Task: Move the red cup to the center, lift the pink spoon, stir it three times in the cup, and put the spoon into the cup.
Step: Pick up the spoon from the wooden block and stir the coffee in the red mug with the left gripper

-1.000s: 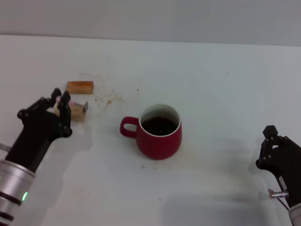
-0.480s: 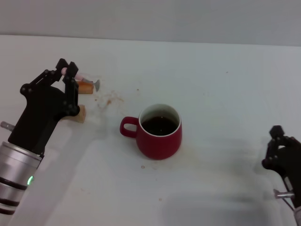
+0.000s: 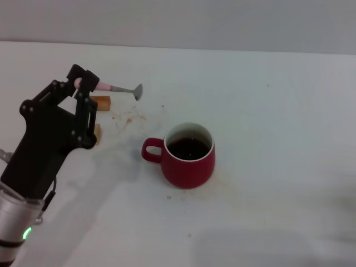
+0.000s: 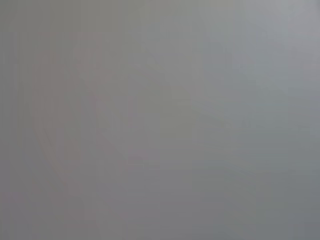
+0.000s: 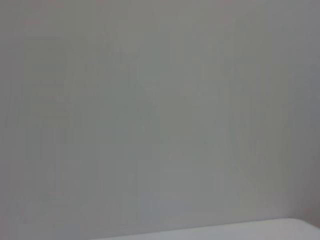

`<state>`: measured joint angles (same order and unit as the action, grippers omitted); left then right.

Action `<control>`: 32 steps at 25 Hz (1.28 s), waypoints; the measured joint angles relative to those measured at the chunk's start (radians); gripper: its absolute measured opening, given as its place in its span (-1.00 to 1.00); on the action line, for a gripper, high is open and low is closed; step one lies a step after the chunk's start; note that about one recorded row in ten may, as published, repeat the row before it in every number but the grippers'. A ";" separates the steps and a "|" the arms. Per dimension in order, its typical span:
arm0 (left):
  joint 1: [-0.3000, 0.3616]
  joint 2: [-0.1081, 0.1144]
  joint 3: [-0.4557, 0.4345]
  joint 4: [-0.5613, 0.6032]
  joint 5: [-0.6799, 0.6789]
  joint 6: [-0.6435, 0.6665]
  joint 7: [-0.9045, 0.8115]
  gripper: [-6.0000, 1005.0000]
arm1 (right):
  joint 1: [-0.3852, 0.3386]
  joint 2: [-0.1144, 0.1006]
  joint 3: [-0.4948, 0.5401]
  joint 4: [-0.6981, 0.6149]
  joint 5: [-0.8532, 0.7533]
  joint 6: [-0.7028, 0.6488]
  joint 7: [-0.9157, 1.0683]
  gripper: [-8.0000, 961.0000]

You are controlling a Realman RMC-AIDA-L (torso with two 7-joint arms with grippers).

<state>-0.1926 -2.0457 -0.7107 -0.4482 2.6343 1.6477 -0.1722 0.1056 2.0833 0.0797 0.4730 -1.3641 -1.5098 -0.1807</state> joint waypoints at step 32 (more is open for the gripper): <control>-0.092 -0.021 0.043 0.058 0.170 -0.236 -0.020 -0.65 | 0.002 0.003 -0.010 -0.036 0.092 -0.017 0.007 -0.98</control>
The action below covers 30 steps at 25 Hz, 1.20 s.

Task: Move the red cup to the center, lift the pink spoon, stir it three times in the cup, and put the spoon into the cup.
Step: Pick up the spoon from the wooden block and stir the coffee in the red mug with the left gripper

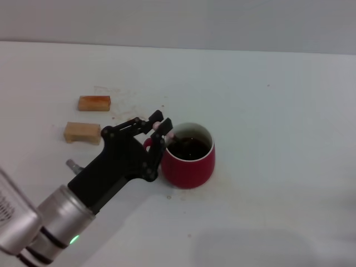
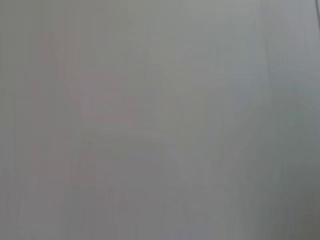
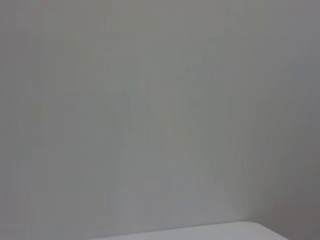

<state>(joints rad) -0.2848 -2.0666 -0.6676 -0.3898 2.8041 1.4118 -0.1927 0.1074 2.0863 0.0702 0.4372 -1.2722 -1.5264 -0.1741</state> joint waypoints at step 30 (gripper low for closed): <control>0.056 0.007 0.031 -0.113 -0.008 -0.111 0.062 -0.60 | -0.003 0.000 -0.001 -0.006 0.000 0.010 0.001 -0.98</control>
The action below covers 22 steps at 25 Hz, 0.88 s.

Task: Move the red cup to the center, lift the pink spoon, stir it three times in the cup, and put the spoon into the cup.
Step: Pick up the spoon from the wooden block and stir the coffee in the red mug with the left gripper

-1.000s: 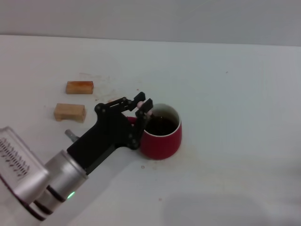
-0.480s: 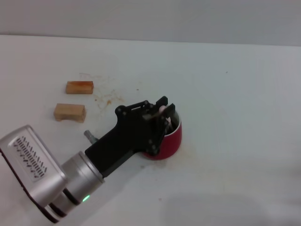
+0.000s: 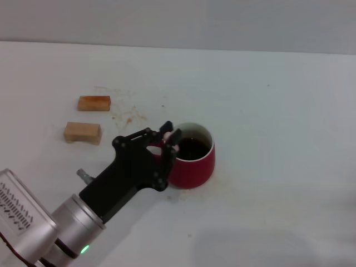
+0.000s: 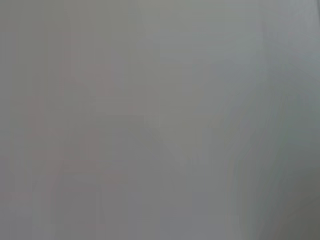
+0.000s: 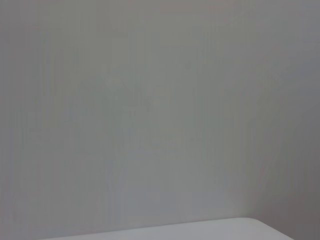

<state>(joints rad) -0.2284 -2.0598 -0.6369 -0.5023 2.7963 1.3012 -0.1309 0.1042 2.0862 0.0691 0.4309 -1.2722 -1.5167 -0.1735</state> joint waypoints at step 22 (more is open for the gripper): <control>-0.075 -0.011 0.006 -0.034 0.006 -0.091 -0.007 -0.57 | 0.001 0.001 -0.002 0.000 -0.003 0.007 0.000 -0.98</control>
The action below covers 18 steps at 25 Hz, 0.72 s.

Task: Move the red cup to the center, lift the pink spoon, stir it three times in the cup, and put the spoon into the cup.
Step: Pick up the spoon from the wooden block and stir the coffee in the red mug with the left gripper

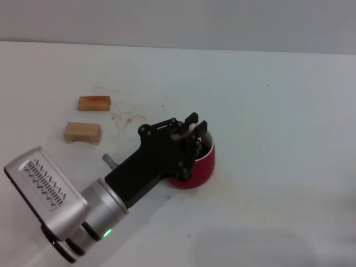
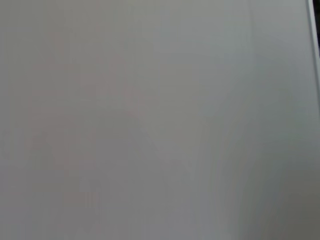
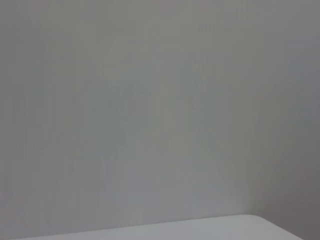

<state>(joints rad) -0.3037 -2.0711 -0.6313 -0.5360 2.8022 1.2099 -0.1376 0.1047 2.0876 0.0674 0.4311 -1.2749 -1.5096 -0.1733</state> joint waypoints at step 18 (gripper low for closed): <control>0.044 0.007 -0.075 0.018 -0.002 0.005 0.020 -0.55 | 0.000 0.000 0.000 0.000 -0.005 0.002 0.000 -0.98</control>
<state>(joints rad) -0.2593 -2.0639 -0.7064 -0.5178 2.8004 1.2151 -0.1177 0.1043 2.0878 0.0675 0.4311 -1.2795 -1.5078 -0.1733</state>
